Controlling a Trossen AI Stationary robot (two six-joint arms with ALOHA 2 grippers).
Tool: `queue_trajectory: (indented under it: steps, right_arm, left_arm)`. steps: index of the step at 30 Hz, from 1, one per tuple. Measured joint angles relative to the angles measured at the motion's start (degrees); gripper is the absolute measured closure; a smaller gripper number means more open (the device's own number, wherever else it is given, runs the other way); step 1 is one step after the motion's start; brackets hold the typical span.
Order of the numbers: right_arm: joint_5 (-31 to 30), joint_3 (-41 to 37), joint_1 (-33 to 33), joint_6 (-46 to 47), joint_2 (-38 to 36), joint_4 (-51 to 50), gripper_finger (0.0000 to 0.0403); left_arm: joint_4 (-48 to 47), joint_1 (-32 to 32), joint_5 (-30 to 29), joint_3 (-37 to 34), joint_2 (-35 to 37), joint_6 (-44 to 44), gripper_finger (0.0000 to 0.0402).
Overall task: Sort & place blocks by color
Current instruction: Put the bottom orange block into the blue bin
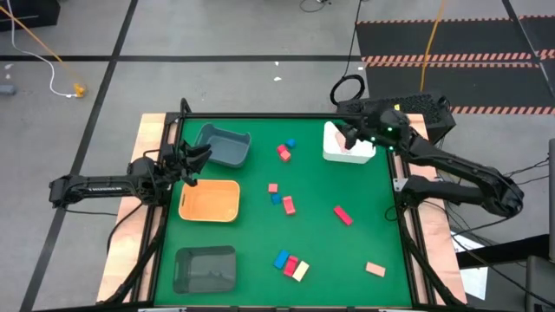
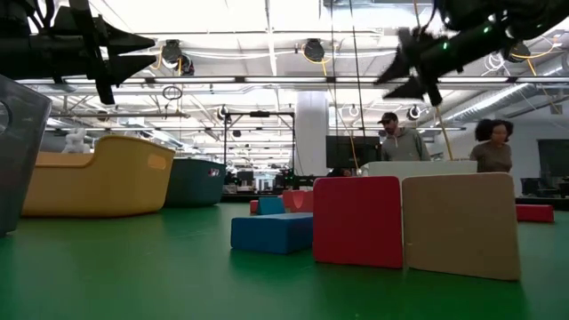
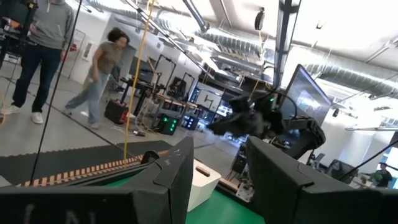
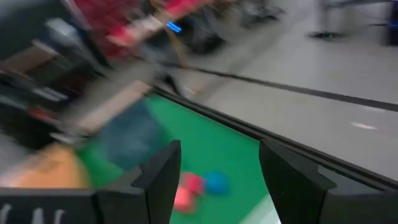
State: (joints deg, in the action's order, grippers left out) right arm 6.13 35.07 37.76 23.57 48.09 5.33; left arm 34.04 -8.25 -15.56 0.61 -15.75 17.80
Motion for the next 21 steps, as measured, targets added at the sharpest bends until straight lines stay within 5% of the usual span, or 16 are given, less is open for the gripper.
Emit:
queue_trajectory:
  steps: [5,12,16,21]
  right_arm:
    - [8.9,0.0,-2.0,11.6,-4.7,8.6,0.0196]
    - [9.1,0.0,-10.6,17.7,-7.9,13.1,0.0196]
    - [7.2,0.0,-16.4,18.5,-7.5,8.4,0.0197]
    - [-0.3,0.0,-26.2,21.2,-4.8,3.8,0.0197]
  left_arm:
    - [0.0,-0.1,0.0,0.0,0.0,-4.3,0.0252]
    - [0.9,-0.1,-0.8,0.0,0.0,-2.2,0.0252]
    - [4.2,-0.1,-1.0,0.0,0.0,7.7,0.0252]
    - [8.9,-0.1,-1.1,0.0,0.0,6.7,0.0252]
